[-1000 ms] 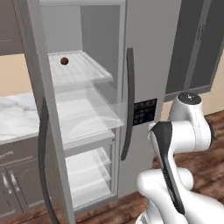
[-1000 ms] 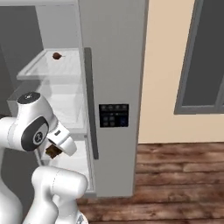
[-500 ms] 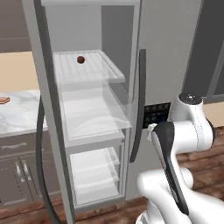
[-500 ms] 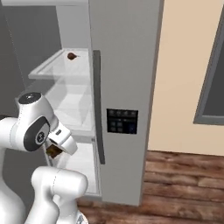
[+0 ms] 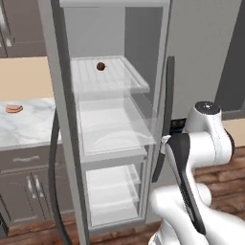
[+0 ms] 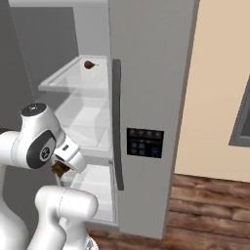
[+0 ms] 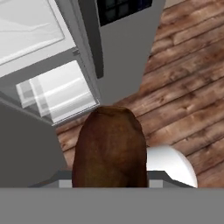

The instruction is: Place the carrot and sweet potato inside the fridge drawer. Close the drawer after placing the vegetables.

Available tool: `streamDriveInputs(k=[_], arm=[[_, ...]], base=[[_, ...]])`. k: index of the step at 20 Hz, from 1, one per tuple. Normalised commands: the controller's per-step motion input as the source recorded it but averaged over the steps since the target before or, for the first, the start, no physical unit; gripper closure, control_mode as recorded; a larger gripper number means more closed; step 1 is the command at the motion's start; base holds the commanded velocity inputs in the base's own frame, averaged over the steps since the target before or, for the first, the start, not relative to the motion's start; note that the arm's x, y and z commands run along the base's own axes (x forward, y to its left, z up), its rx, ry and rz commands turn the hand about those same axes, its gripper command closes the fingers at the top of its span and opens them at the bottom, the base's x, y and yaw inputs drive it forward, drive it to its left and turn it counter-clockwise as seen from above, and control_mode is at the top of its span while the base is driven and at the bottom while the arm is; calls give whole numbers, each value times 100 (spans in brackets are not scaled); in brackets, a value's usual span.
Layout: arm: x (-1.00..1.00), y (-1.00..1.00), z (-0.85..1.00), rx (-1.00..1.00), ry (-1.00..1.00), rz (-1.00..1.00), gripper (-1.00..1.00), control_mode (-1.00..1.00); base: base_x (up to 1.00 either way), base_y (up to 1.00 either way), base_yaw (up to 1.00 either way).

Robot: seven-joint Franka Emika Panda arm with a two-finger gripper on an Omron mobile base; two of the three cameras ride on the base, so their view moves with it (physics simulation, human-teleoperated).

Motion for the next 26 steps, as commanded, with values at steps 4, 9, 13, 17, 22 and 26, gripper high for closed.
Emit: streamDriveInputs(k=[4,9,13,17,22,26], arm=[[0,0,0,0,0,0,100,100],[0,0,0,0,0,0,100,100],[0,0,0,0,0,0,100,100],[27,-11,87,0,-18,18,100,-100],[80,-10,100,-1,-9,13,100,-100],[87,0,82,-5,0,5,100,-100]], base=[[60,54,27],[32,23,33],[-4,-1,25],[0,0,0],[0,0,0],[0,0,0]])
